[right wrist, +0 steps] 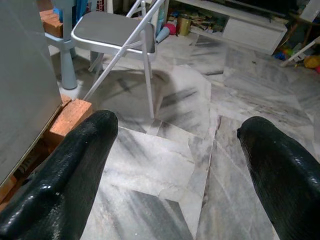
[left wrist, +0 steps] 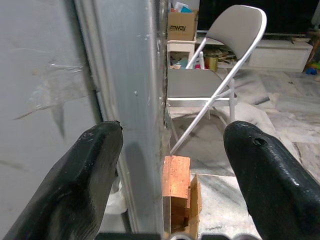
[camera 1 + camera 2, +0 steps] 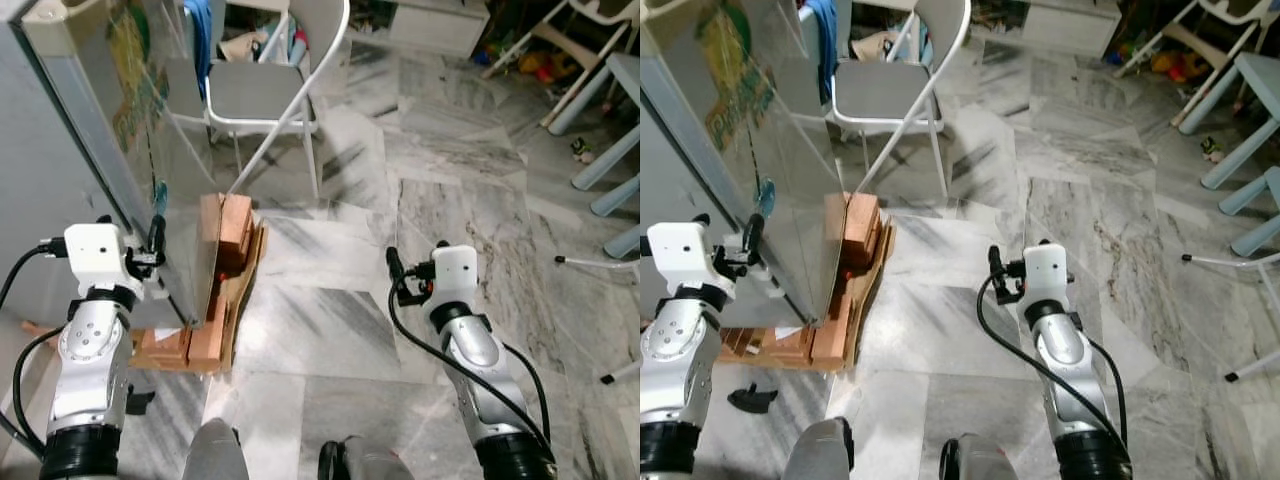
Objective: Restocking fridge
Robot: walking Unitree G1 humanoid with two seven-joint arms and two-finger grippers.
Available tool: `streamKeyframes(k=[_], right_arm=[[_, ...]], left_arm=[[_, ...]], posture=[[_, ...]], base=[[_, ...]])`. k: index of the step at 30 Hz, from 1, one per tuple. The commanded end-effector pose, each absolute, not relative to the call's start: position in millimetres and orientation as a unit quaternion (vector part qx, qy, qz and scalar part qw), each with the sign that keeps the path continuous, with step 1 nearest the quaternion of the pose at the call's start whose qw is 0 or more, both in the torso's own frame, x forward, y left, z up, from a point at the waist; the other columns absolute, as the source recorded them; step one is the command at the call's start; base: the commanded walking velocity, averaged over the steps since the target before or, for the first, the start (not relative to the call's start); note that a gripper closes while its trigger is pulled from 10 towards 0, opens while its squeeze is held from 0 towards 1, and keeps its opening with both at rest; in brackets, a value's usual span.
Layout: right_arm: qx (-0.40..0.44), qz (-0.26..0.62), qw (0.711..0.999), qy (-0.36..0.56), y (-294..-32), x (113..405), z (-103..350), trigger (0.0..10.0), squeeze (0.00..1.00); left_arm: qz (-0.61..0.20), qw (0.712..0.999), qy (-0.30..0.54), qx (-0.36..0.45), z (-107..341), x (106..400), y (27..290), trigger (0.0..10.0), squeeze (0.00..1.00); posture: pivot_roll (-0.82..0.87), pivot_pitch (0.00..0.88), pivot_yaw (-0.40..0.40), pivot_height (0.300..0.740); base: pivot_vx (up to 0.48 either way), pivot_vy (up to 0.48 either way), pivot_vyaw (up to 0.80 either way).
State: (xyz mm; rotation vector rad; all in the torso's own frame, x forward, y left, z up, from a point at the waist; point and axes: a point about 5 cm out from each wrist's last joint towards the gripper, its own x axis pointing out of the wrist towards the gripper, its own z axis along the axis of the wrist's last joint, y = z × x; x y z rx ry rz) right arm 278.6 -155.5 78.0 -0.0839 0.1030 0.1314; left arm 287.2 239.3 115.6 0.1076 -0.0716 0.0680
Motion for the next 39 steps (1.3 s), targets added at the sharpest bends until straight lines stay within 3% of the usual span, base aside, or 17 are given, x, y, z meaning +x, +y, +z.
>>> streamKeyframes(k=[1,11,24,28,31,34,39], right_arm=[[-0.040,0.060,0.996,0.045,-158,278,83,10.0,0.00],[-0.040,0.059,0.996,0.045,-160,276,84,10.0,0.00],[-0.039,0.084,0.994,0.054,-159,271,85,10.0,0.00],[-0.030,0.145,0.986,0.072,-154,258,83,10.0,0.00],[-0.039,0.171,0.980,0.090,-158,247,78,10.0,0.00],[-0.051,0.144,0.983,0.102,-177,243,71,10.0,0.00],[-0.046,0.144,0.983,0.104,-174,244,72,10.0,0.00]], left_arm=[[0.028,0.997,-0.031,0.063,113,288,239,10.0,0.00],[0.056,0.994,-0.037,0.081,116,299,249,10.0,0.00],[0.017,0.993,-0.047,0.105,129,328,242,10.0,0.00],[0.017,0.992,-0.048,0.113,136,340,241,10.0,0.00],[0.018,0.992,-0.046,0.117,138,347,239,10.0,0.00],[0.043,0.992,-0.030,0.118,136,351,243,10.0,0.00],[0.033,0.993,-0.033,0.109,133,351,241,10.0,0.00]], posture=[[0.11,0.165,-0.102,0.740],[0.09,0.172,-0.101,0.740],[0.09,0.176,-0.096,0.740],[0.09,0.176,-0.093,0.740],[0.08,0.175,-0.093,0.740],[0.07,0.176,-0.080,0.740],[0.07,0.177,-0.076,0.740]], base=[[0.000,0.000,0.00],[0.000,0.000,0.00],[0.000,0.000,0.00],[0.000,0.000,0.00],[0.000,0.000,0.00],[0.000,0.000,0.00],[0.000,0.000,0.00]])
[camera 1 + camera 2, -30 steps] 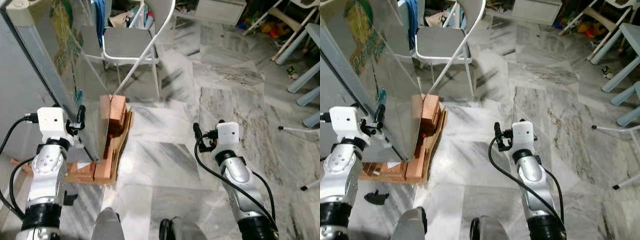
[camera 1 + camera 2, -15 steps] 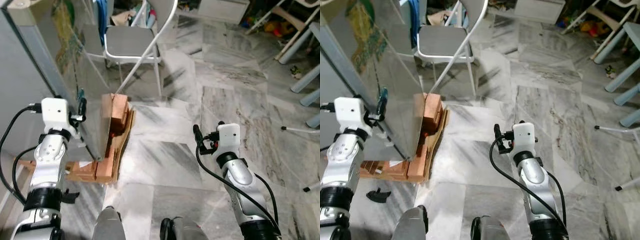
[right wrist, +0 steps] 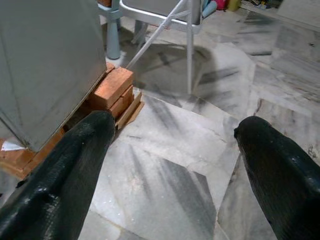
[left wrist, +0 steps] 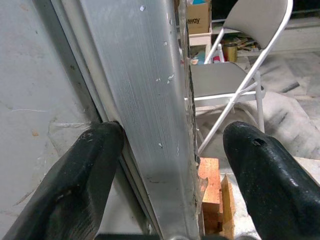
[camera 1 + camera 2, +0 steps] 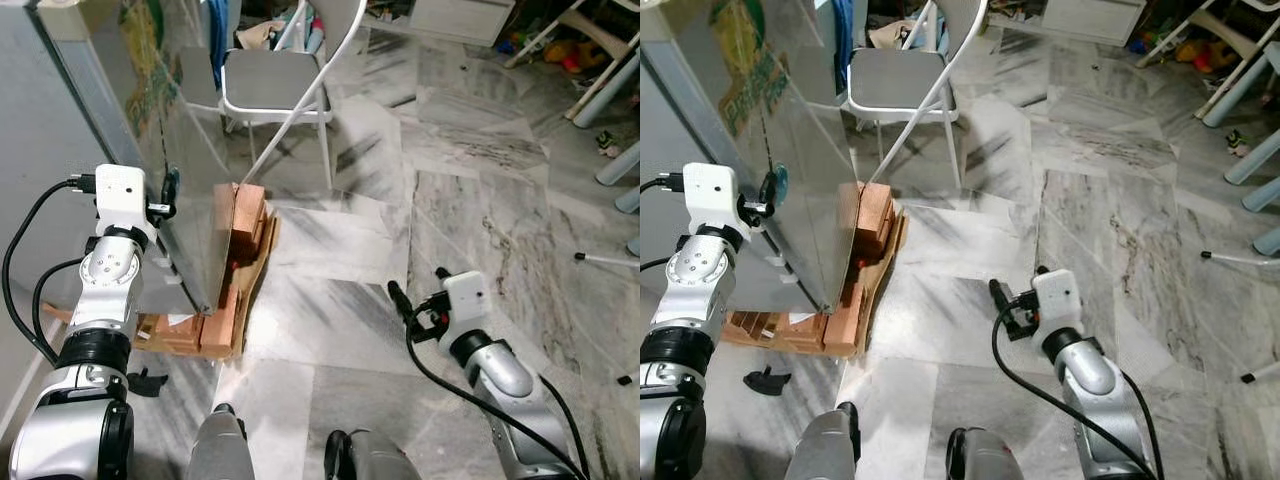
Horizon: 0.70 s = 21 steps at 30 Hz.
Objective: Restocking fridge
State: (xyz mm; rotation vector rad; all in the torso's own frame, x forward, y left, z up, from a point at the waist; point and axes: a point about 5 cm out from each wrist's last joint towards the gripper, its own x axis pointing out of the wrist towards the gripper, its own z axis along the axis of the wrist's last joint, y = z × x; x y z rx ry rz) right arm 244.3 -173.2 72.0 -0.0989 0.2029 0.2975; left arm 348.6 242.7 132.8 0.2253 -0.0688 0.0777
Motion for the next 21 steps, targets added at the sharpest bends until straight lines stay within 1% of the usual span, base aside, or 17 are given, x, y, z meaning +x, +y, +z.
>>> streamKeyframes(k=[1,5,6,9,11,12,13,14,15,16,17,18,19,20,21], right_arm=[[-0.044,0.146,0.983,0.104,-172,244,72,10.0,0.00],[-0.039,0.158,0.981,0.106,-166,246,71,10.0,0.00],[-0.037,0.169,0.977,0.123,-165,245,68,10.0,0.00],[-0.038,0.177,0.971,0.157,-166,243,60,10.0,0.00],[-0.047,0.188,0.961,0.197,-170,237,49,10.0,0.00],[-0.052,0.191,0.957,0.212,-173,234,44,10.0,0.00],[-0.056,0.192,0.955,0.221,-175,232,42,10.0,0.00],[-0.057,0.192,0.954,0.223,-175,231,40,10.0,0.00],[-0.059,0.192,0.953,0.225,-175,232,39,10.0,0.00],[-0.060,0.194,0.953,0.224,-175,232,39,10.0,0.00],[-0.060,0.194,0.953,0.224,-175,232,39,10.0,0.00],[-0.066,0.200,0.952,0.222,-172,234,40,10.0,0.00],[-0.066,0.200,0.952,0.222,-172,234,40,10.0,0.00],[-0.070,0.204,0.951,0.221,-171,235,40,10.0,0.00],[-0.073,0.207,0.950,0.221,-169,236,40,10.0,0.00]], left_arm=[[0.024,0.993,-0.034,0.108,133,351,238,10.0,0.00],[-0.006,0.993,-0.046,0.105,138,356,229,10.0,0.00],[-0.027,0.993,-0.053,0.103,143,361,221,10.0,0.00],[-0.050,0.991,-0.060,0.104,149,366,210,10.0,0.00],[-0.120,0.984,-0.084,0.105,163,374,178,10.0,0.00],[-0.180,0.973,-0.103,0.105,173,376,150,10.0,0.00],[-0.219,0.963,-0.116,0.106,180,376,131,10.0,0.00],[-0.279,0.948,-0.126,0.092,187,372,101,10.0,0.00],[-0.364,0.918,-0.140,0.075,196,360,60,10.0,0.00],[-0.405,0.899,-0.148,0.069,199,352,41,10.0,0.00],[-0.405,0.899,-0.148,0.069,199,352,41,10.0,0.00],[-0.457,0.872,-0.161,0.064,204,337,17,10.0,0.00],[-0.457,0.872,-0.161,0.064,204,337,17,10.0,0.00],[-0.471,0.863,-0.168,0.064,206,332,9,10.0,0.00],[-0.473,0.864,-0.166,0.049,206,332,8,10.0,0.00]], posture=[[0.07,0.177,-0.076,0.740],[0.09,0.176,-0.080,0.740],[0.09,0.175,-0.082,0.740],[0.09,0.172,-0.085,0.740],[0.10,0.170,-0.087,0.740],[0.10,0.167,-0.086,0.740],[0.10,0.167,-0.086,0.740],[0.10,0.163,-0.087,0.740],[0.10,0.159,-0.086,0.740],[0.10,0.158,-0.086,0.740],[0.10,0.158,-0.086,0.740],[0.09,0.152,-0.081,0.740],[0.09,0.152,-0.081,0.740],[0.09,0.151,-0.079,0.740],[0.09,0.149,-0.076,0.740]], base=[[0.000,0.000,0.00],[0.000,0.000,0.00],[0.000,0.000,0.00],[0.000,0.000,0.00],[0.000,0.000,0.00],[0.000,0.000,0.00],[0.000,0.000,0.00],[0.000,0.000,0.00],[0.000,0.000,0.00],[0.000,0.000,0.00],[0.000,0.000,0.00],[0.000,0.000,0.00],[0.000,0.000,0.00],[0.000,0.000,0.00],[0.000,0.000,0.00]])
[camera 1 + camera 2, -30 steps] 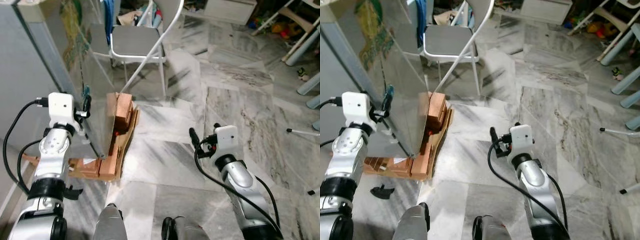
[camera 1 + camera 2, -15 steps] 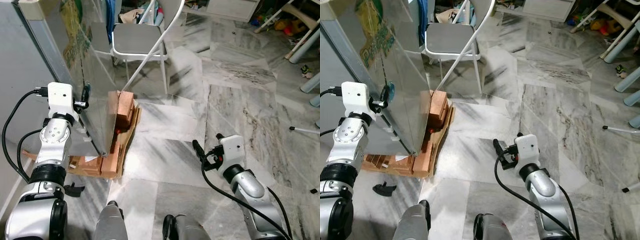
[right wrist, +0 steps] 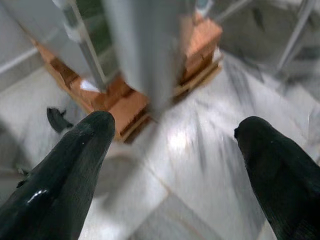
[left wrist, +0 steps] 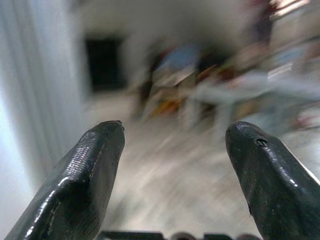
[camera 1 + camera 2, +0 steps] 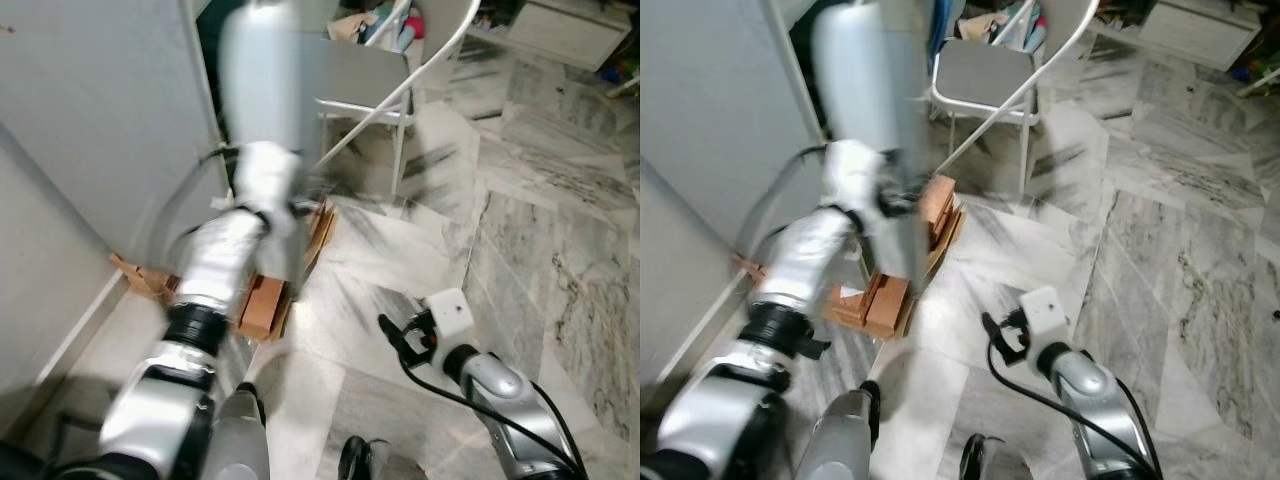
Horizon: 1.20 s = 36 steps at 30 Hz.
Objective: Restocking fridge
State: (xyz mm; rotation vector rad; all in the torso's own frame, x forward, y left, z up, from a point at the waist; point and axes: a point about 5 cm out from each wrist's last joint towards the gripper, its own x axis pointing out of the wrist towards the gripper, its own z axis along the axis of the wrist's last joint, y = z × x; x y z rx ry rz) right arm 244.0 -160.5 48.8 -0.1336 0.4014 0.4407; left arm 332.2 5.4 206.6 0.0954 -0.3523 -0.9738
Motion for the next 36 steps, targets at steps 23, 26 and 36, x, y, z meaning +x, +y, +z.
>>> streamKeyframes(k=[23,26,36], right_arm=[[-0.063,0.159,0.982,0.082,-158,268,78,10.0,0.00],[-0.063,0.166,0.982,0.070,-154,270,82,10.0,0.00],[-0.067,0.183,0.981,0.021,-139,285,105,10.0,0.00]], left_arm=[[-0.099,0.995,-0.006,0.019,88,277,194,10.0,0.00],[-0.069,0.997,-0.004,0.028,87,266,202,10.0,0.00],[-0.072,0.994,0.030,0.076,83,233,208,10.0,0.00]], posture=[[0.13,0.159,-0.076,0.740],[0.14,0.174,-0.079,0.740],[0.15,0.214,-0.078,0.740]], base=[[0.056,-0.249,-0.14],[0.387,-0.279,-0.80],[0.457,0.000,-0.70]])
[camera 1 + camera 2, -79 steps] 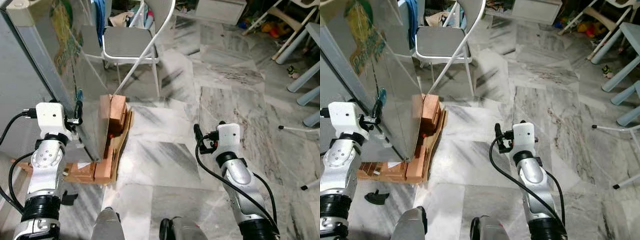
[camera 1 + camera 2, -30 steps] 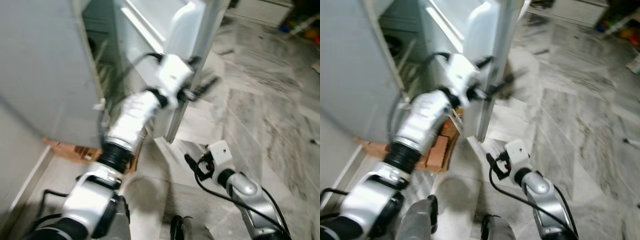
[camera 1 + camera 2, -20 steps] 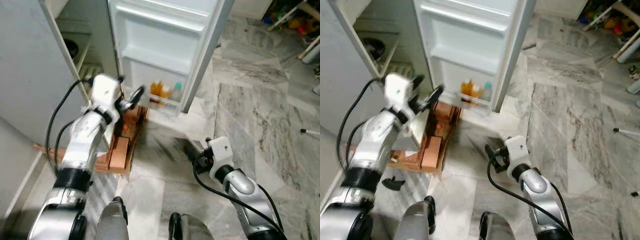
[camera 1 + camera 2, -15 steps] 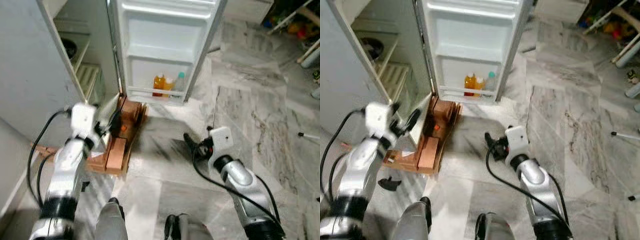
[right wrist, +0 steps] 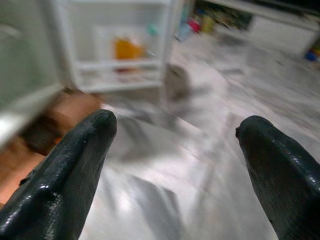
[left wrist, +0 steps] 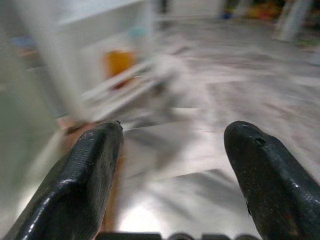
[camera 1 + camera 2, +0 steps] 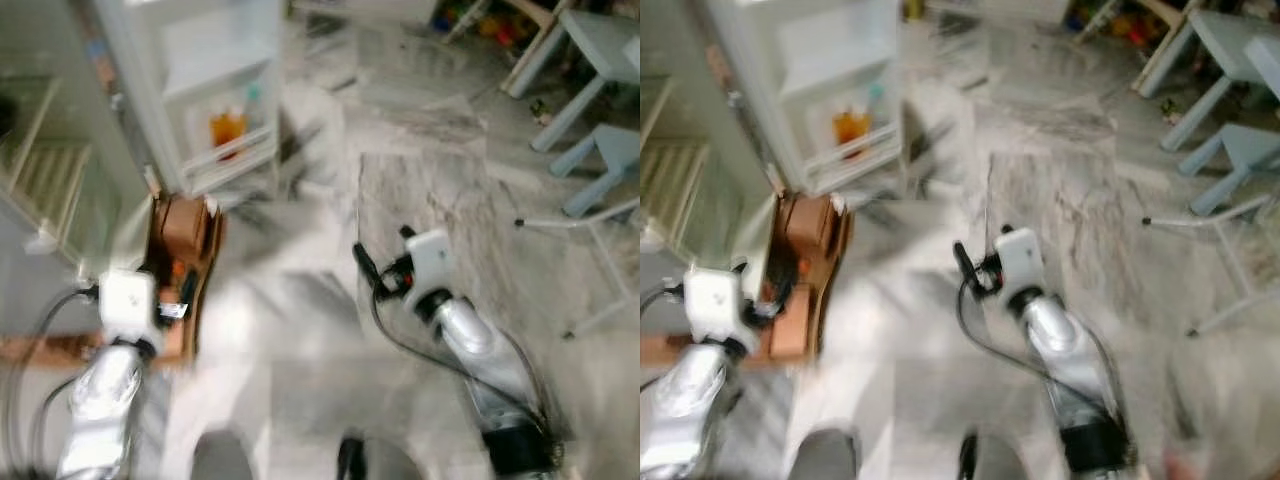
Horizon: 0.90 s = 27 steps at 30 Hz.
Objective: Restocking fridge
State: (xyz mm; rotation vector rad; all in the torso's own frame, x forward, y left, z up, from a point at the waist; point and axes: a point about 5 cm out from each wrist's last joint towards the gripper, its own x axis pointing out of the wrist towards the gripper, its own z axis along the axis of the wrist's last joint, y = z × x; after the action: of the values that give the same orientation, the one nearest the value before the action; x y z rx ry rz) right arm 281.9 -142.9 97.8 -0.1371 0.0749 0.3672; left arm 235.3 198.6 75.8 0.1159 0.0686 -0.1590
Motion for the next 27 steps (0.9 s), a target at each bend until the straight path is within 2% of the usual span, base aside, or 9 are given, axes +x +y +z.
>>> streamKeyframes(k=[1,9,14,22,27], right_arm=[[-0.067,0.182,0.981,0.019,-139,286,106,10.0,0.00],[-0.063,0.178,0.982,0.017,-134,286,105,10.0,0.00],[-0.065,0.154,0.986,0.015,-134,285,100,10.0,0.00],[-0.070,0.138,0.988,0.004,-136,290,103,10.0,0.00],[-0.042,0.121,0.992,-0.010,-135,298,113,10.0,0.00]], left_arm=[[-0.072,0.994,0.030,0.078,84,231,209,10.0,0.00],[-0.046,0.996,0.048,0.051,77,226,210,10.0,0.00],[-0.057,0.996,0.055,0.039,72,227,193,10.0,0.00],[-0.054,0.997,0.038,0.036,78,245,190,10.0,0.00],[-0.040,0.998,0.018,0.039,88,255,195,10.0,0.00]], posture=[[0.14,0.218,-0.077,0.740],[0.12,0.196,-0.074,0.740],[0.11,0.155,-0.071,0.740],[0.10,0.144,-0.073,0.740],[0.09,0.122,-0.076,0.740]], base=[[0.469,0.000,-0.80],[0.476,0.000,-0.80],[0.480,0.000,-0.80],[0.480,0.000,-0.80],[0.480,0.000,-0.80]])
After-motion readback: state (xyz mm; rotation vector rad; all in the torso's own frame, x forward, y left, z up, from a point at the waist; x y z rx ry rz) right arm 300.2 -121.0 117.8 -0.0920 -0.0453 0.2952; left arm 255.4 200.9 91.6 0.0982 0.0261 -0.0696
